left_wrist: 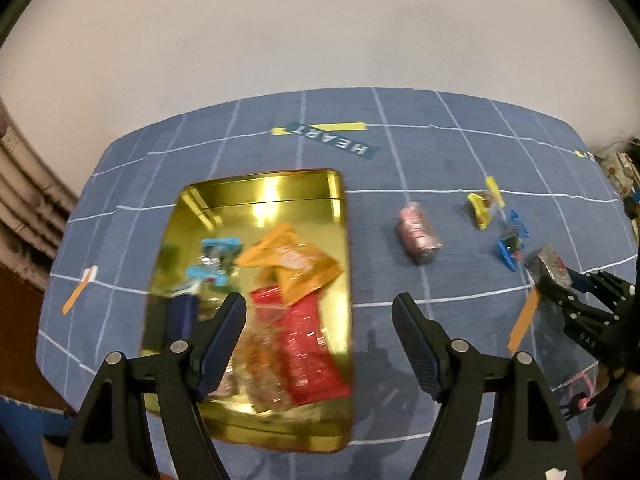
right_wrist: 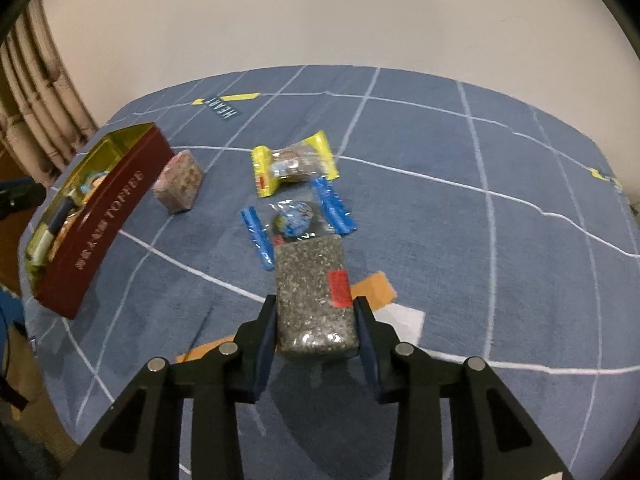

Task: Organize snacks
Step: 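Grasp the grey rice-cake block with the right tool, then grasp the pink-patterned packet with the left tool while the right tool holds the grey block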

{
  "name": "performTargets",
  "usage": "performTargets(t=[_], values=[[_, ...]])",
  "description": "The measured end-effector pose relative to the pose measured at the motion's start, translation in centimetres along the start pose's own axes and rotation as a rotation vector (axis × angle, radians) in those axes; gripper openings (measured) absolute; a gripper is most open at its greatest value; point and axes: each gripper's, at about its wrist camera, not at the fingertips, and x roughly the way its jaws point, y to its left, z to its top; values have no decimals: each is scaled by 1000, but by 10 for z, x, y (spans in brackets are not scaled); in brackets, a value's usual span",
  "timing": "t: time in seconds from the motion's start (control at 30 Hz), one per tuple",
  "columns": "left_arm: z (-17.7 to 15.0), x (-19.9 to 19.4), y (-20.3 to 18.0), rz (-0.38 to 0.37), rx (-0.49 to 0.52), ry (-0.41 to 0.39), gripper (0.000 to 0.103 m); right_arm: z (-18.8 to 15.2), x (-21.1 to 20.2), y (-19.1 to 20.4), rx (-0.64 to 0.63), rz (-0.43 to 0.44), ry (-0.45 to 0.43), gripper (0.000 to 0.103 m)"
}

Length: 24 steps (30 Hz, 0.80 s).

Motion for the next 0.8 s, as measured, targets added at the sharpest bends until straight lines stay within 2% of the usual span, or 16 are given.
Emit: performTargets(t=[0.13, 0.33, 0.43, 0.5, 0.63, 0.67, 0.8], values=[[13, 13, -19, -64, -2, 37, 73, -7, -6, -9, 32, -83, -32, 36], [33, 29, -40, -110, -18, 66, 73, -8, -6, -29, 108, -234, -80, 36], [40, 41, -46, -122, -33, 92, 71, -10, -5, -37, 151, -240, -105, 36], [44, 49, -49, -126, -44, 111, 64, -11, -5, -39, 152, -243, -112, 36], [51, 67, -59, -123, -56, 140, 56, -15, -7, -38, 149, -252, -126, 36], [51, 70, -60, -126, -62, 149, 50, -14, -6, -38, 149, -252, -126, 36], [57, 88, -67, -144, -94, 182, 44, -14, -6, -37, 149, -252, -126, 36]])
